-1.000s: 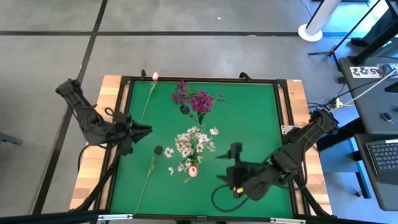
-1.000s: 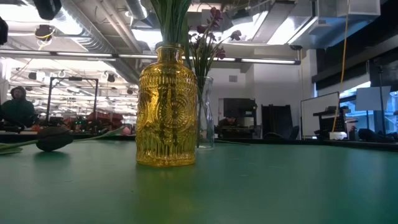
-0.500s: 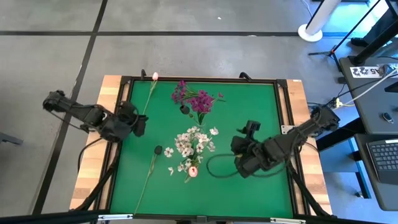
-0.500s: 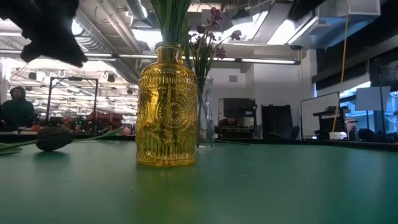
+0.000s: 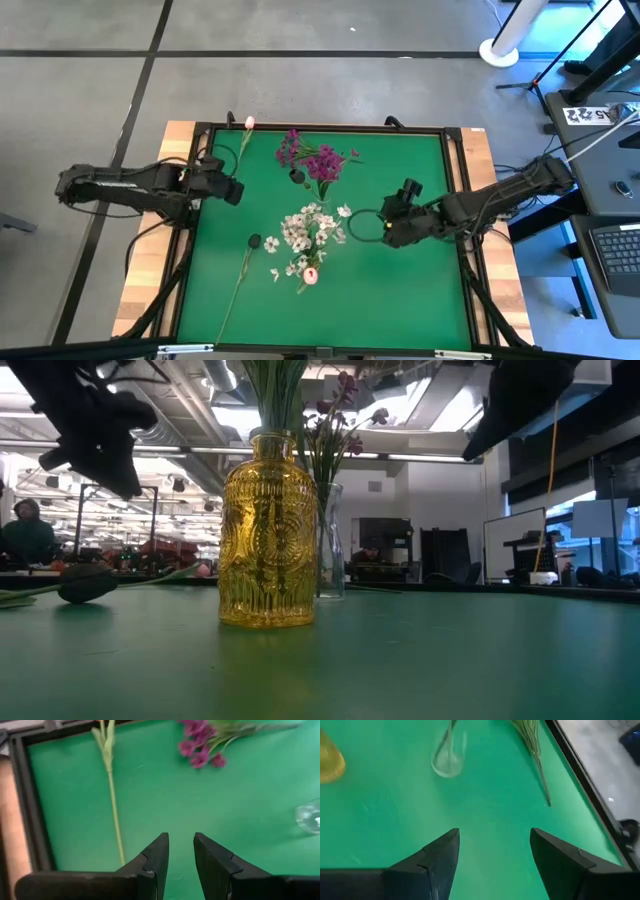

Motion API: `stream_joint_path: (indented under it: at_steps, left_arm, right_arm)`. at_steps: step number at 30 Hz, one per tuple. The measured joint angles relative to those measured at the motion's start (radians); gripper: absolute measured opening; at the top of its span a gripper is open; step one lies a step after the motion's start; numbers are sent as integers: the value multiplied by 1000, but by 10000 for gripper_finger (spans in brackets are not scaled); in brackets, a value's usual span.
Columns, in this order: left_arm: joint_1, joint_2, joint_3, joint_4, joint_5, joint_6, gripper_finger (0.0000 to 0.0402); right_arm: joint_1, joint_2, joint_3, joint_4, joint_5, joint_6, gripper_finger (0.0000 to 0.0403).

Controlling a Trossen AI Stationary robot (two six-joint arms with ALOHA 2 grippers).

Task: Sort flowers into vase by color
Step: Put the pink tulip into the yellow vase

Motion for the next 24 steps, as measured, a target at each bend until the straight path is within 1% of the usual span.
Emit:
stream_joint_path:
  at_steps: [5, 7, 10, 13, 16, 18, 21, 24]
  left_arm:
    - [115, 68, 0, 10, 63, 113, 88]
    - [161, 104, 0, 25, 106, 172, 96]
    - [231, 165, 0, 53, 155, 246, 116]
    - [314, 232, 0, 90, 161, 291, 141]
    - [408, 298, 0, 138, 168, 342, 166]
    - [472, 342, 0, 174, 207, 377, 180]
    - [564, 402, 0, 226, 284, 440, 196]
    - [646, 462, 0, 284, 308, 510, 205]
  right_arm:
    - [-60, -137, -166, 266, -58, -87, 241]
    - [-88, -180, -224, 372, -86, -123, 241]
    - [-143, -234, -297, 503, -127, -159, 241]
    - [-216, -266, -349, 606, -143, -174, 241]
    - [-305, -271, -383, 701, -168, -174, 241]
    - [-368, -270, -401, 725, -213, -174, 241]
    - [-467, -256, -422, 812, -313, -192, 241]
    - [-570, -250, -439, 856, -423, -233, 241]
